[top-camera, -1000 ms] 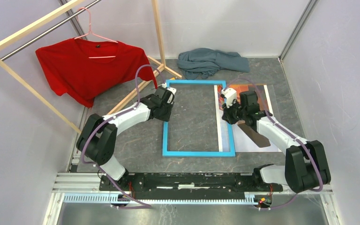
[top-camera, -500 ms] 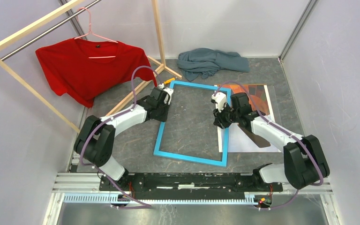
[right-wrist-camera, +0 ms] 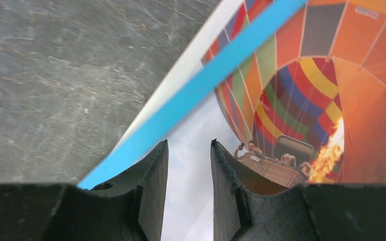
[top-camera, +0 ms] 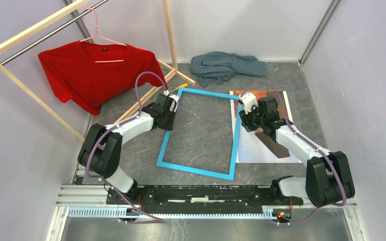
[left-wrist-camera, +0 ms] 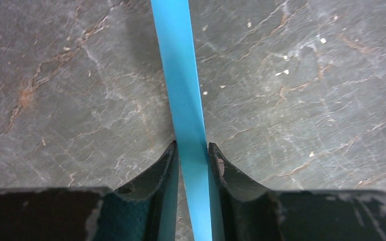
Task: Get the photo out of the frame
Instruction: Place the photo frame item at the center of the board.
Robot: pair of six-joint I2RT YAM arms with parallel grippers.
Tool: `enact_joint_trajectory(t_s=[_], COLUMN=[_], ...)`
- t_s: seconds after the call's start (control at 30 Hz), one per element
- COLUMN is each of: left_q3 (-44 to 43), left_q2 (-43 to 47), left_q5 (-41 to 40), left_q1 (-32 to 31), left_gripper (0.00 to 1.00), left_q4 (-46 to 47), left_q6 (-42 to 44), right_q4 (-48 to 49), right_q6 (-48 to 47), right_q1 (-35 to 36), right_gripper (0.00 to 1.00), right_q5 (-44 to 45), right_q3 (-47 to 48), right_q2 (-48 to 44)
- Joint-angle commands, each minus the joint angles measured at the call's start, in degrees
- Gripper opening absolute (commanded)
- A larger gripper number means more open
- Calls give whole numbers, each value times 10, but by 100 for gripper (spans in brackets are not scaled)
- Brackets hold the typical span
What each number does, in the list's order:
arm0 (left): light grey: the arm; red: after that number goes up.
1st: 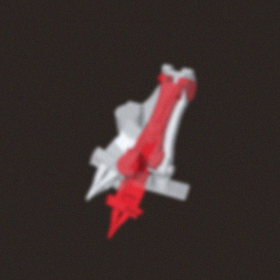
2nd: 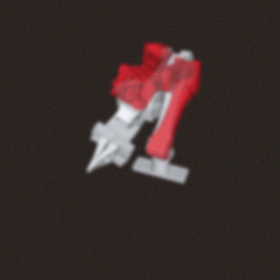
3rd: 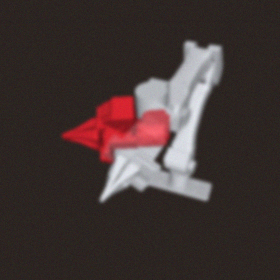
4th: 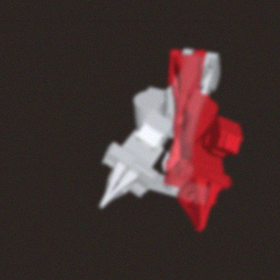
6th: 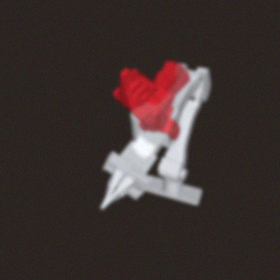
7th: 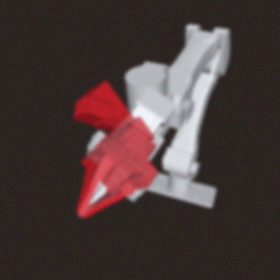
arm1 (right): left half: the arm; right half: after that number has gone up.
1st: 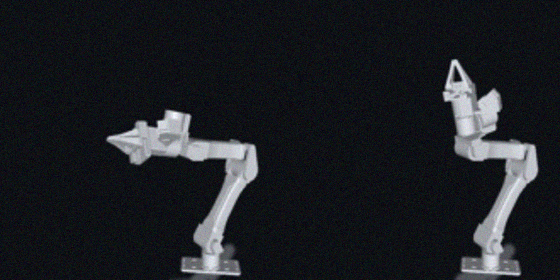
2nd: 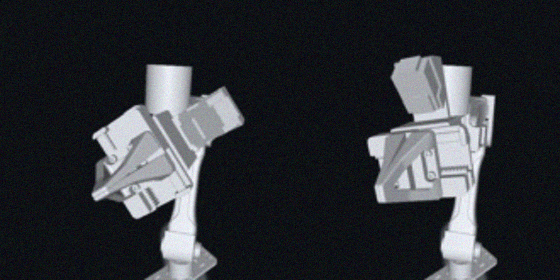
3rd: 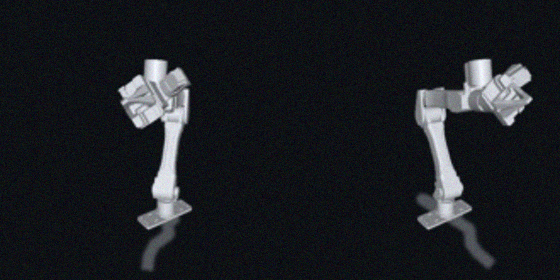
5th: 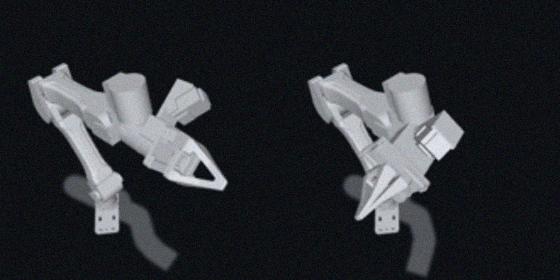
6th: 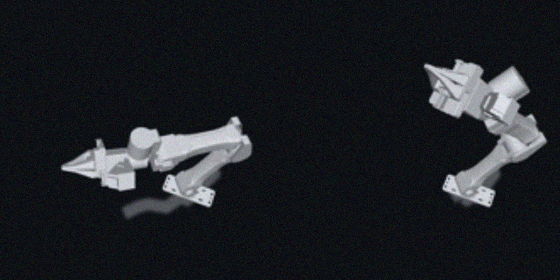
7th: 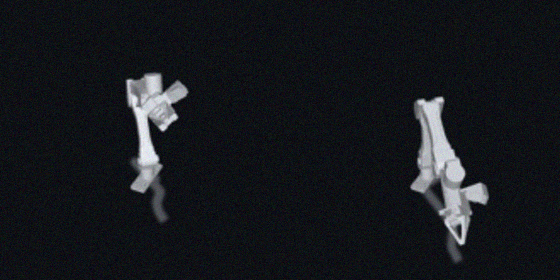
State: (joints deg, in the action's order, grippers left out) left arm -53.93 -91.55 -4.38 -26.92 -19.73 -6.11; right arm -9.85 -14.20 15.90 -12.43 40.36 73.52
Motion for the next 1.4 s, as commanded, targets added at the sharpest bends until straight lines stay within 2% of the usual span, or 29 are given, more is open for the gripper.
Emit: enact_joint_trajectory(t_s=[0.0, 0.43, 0.73, 1.37], left_q3=[8, 38, 59, 41], left_q2=[38, 75, 87, 18], left_q5=[-9, -17, 21, 2], left_q1=[15, 51, 78, 147], left_gripper=[31, 30, 25, 28], left_q4=[-4, -20, -19, -23], left_q6=[31, 39, 44, 23], right_q4=[19, 32, 34, 37], right_q6=[-2, -14, -15, -19], right_q1=[-14, -13, -14, -20], right_gripper=[42, 44, 44, 45], right_q5=[19, 23, 23, 22], right_q3=[-4, -10, -10, -13], right_q2=[16, 30, 25, 17])
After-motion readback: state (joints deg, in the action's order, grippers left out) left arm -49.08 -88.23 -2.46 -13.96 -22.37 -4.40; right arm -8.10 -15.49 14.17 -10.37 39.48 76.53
